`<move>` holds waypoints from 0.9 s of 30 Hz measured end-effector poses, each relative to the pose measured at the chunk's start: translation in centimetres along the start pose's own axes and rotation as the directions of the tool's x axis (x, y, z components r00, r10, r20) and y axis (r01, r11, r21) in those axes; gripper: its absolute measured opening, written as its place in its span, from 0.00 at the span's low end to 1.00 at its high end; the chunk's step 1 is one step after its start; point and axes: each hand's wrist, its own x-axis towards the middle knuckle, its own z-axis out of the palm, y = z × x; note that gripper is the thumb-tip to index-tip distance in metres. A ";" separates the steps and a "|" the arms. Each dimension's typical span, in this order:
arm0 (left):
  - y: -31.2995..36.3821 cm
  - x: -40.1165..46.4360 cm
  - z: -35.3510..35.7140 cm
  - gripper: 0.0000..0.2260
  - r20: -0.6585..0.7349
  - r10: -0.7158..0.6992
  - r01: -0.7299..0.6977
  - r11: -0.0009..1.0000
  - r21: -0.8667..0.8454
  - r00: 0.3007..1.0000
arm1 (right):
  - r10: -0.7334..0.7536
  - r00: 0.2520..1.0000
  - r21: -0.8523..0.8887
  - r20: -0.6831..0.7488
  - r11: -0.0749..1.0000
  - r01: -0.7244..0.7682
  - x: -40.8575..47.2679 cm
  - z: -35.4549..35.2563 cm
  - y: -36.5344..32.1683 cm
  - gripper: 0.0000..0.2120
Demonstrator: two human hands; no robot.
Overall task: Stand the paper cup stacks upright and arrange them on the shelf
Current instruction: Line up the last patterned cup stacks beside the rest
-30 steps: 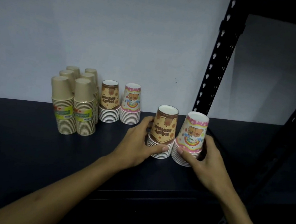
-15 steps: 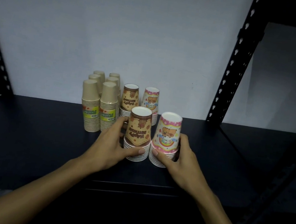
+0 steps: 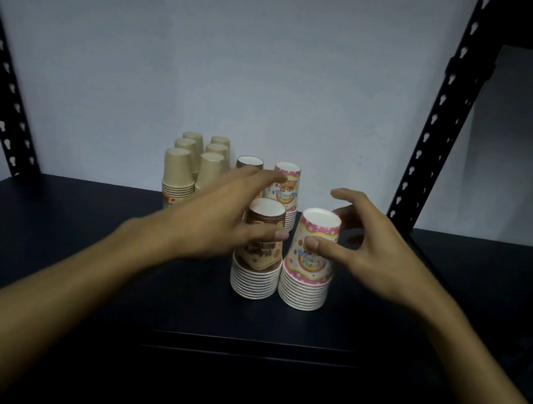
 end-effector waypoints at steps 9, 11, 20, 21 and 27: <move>-2.1 5.9 -0.6 0.25 0.288 0.076 -0.169 0.935 0.312 0.955 | -0.083 0.996 -0.041 0.019 0.996 0.084 3.6 0.7 1.6 0.34; -2.5 6.9 -0.4 0.25 0.286 0.079 -0.179 0.922 0.342 0.955 | -0.078 0.997 -0.023 0.003 0.997 0.078 4.8 1.3 2.1 0.33; -3.5 10.2 0.5 0.15 0.246 -0.044 -0.099 0.837 0.537 0.968 | -0.073 0.997 -0.039 0.007 0.997 0.073 10.0 2.9 3.3 0.26; -3.5 10.4 0.5 0.16 0.245 -0.054 -0.090 0.836 0.542 0.968 | -0.074 0.997 -0.041 0.014 0.996 0.074 10.3 3.0 3.4 0.26; -4.2 11.0 0.5 0.25 0.237 -0.106 -0.030 0.861 0.508 0.966 | -0.075 0.997 -0.028 0.026 0.997 0.075 11.3 3.2 4.0 0.26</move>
